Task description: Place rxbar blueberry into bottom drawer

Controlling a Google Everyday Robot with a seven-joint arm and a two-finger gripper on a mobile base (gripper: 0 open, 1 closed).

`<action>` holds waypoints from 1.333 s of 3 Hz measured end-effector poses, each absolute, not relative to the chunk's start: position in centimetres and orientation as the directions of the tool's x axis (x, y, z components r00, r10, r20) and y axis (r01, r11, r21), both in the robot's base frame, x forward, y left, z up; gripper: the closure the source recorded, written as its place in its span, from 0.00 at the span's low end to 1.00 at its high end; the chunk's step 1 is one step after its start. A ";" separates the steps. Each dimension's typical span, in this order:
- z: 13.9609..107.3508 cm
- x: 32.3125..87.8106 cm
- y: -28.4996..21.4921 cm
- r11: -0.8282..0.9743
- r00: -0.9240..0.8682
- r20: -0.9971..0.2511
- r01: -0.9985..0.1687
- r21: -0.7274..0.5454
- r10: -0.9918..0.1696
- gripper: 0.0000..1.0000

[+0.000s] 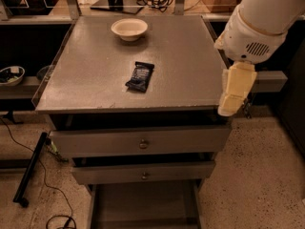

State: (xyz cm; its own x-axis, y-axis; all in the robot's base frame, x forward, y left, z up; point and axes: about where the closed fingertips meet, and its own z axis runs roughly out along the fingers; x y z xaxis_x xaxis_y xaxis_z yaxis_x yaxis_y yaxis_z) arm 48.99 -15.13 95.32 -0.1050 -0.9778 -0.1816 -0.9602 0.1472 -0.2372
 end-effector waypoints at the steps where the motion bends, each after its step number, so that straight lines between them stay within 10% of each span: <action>1: 95.5 50.2 -14.2 0.144 -0.096 -0.191 -0.955 -0.259 -0.977 0.00; 4: 92.5 59.2 -6.1 0.025 0.029 -0.240 -0.975 -0.220 -0.970 0.00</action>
Offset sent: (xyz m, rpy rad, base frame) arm 0.0573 0.0448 -0.0038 0.0664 -0.0552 0.0677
